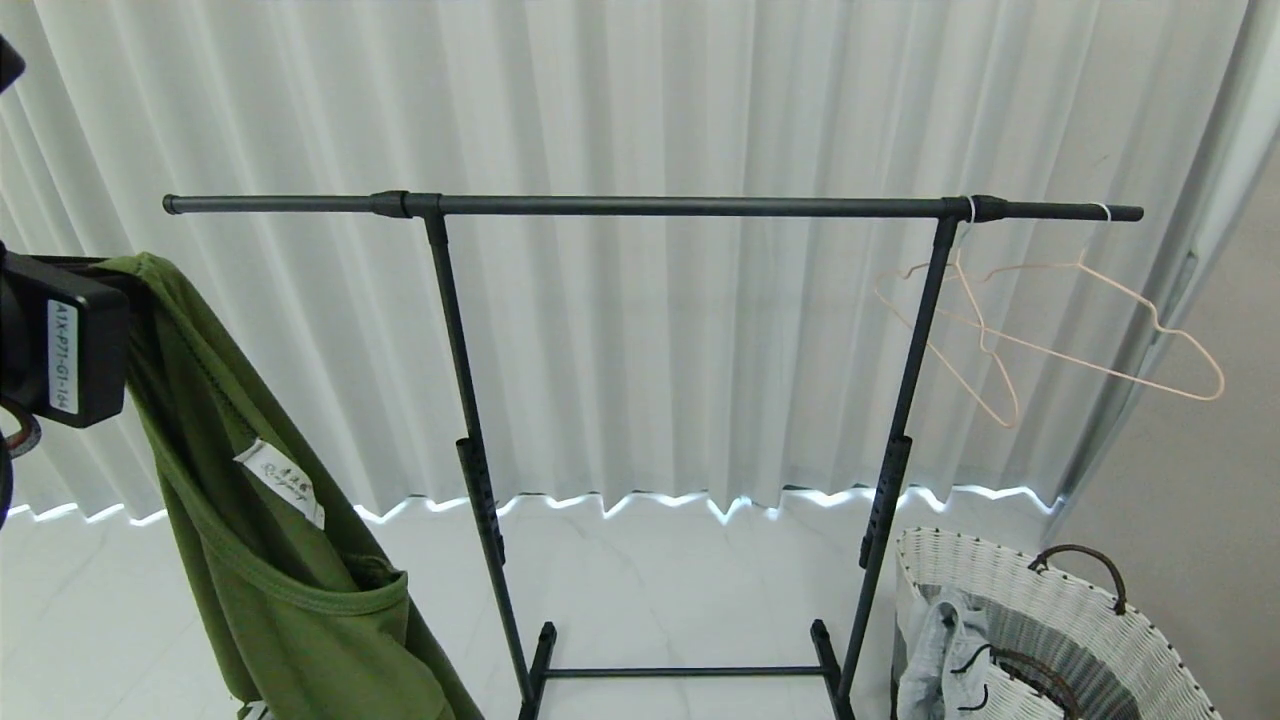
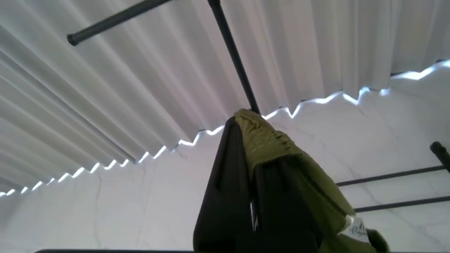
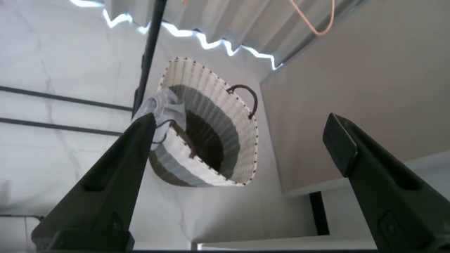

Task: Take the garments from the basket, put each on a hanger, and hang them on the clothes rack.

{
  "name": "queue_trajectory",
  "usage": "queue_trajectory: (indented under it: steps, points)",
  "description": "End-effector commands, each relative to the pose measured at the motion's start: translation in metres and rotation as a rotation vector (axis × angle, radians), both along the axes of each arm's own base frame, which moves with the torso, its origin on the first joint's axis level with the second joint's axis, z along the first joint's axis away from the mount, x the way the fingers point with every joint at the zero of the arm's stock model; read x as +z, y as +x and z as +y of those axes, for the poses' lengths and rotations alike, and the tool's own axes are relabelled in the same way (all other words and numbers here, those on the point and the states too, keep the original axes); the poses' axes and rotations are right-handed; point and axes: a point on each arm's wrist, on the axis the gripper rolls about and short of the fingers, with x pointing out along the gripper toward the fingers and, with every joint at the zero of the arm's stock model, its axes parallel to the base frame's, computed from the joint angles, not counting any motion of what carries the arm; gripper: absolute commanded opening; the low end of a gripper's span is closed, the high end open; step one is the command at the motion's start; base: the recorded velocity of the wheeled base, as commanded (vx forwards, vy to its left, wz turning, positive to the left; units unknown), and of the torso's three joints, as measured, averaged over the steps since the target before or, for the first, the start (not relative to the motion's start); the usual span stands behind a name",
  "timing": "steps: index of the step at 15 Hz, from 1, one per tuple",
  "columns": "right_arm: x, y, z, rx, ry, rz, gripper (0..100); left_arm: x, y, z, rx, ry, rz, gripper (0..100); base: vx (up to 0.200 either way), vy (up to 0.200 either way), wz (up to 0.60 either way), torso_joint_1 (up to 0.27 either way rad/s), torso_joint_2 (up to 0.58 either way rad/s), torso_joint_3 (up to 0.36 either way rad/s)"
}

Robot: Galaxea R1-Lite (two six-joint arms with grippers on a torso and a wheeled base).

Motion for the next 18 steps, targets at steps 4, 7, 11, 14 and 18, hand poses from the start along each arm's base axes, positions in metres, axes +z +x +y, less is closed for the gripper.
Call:
queue_trajectory:
  steps: [4, 7, 11, 14, 18]
  points:
    - [-0.0089, 0.0056, 0.001, 0.009, 0.001, -0.025, 100, -0.0018, -0.0008, 0.0001, -0.004, 0.006, 0.005, 0, 0.0, 0.0, 0.0, 0.113, -0.27, -0.161]
    - [-0.0098, 0.0066, 0.001, 0.006, -0.001, -0.035, 100, -0.0017, -0.0009, -0.0002, -0.008, 0.003, 0.004, 0, 0.0, 0.0, 0.0, 0.009, -0.02, -0.014]
    - [-0.0104, 0.007, 0.0012, 0.009, 0.0, -0.032, 100, -0.0014, -0.0018, 0.0003, -0.007, 0.004, 0.003, 0, 0.0, 0.0, 0.0, 0.0, 0.0, 0.0]
    - [-0.0111, 0.0067, 0.001, 0.006, -0.001, -0.031, 100, -0.002, -0.0012, 0.0002, -0.005, 0.005, 0.005, 0, 0.0, -0.2, 0.0, 0.002, 0.0, -0.001]
    - [-0.0111, 0.0067, 0.001, 0.007, 0.0, -0.031, 100, -0.0025, -0.0012, 0.0, -0.007, 0.006, 0.007, 0, 0.0, -0.2, 0.0, 0.006, 0.0, -0.001]
